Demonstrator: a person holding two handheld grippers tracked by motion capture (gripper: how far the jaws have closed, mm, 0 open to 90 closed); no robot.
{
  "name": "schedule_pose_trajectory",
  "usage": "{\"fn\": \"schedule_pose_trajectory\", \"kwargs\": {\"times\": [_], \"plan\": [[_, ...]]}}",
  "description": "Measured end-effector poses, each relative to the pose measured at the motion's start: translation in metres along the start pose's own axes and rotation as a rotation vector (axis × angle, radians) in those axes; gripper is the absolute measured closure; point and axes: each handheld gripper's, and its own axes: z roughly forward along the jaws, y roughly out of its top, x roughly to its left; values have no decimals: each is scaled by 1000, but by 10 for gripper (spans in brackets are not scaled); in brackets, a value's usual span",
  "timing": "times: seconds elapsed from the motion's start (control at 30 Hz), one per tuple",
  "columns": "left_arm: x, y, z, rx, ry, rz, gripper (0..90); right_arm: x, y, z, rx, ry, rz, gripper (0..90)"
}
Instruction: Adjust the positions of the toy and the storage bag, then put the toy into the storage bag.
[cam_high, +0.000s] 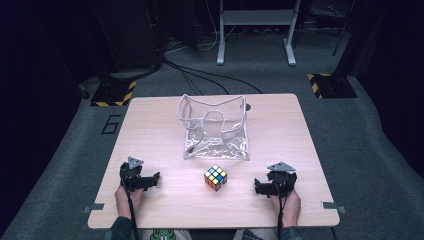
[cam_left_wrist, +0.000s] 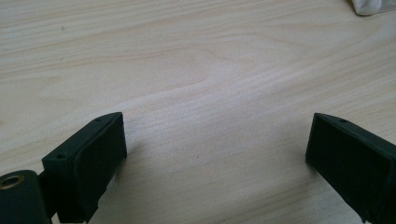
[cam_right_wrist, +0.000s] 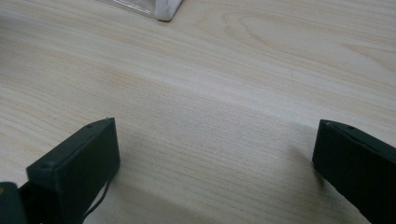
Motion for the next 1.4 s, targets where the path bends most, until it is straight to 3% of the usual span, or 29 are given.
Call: {"fn": "schedule_pose_trajectory", "kwargs": {"times": [0.13,0.23,0.43,0.6,0.77,1.17,1.4], "plan": [[0,0,0,-1,2,6,54,-1,1,0,13,8,-5,12],[0,0,0,0,-1,0,53,-1,4,-4,22,51,-18,26],[0,0,0,-1,1,7,56,15,15,-17,-3,93,-68,37],[0,0,0,-3,-2,2,60,27,22,-19,16,154,-92,34],[-1,0,-1,-4,-2,3,68,43,31,-24,12,178,-153,31],[1,0,-1,13,-12,10,71,68,50,-32,-6,267,-181,31],[1,0,-1,4,-10,12,72,82,60,-31,4,301,-226,30]]}}
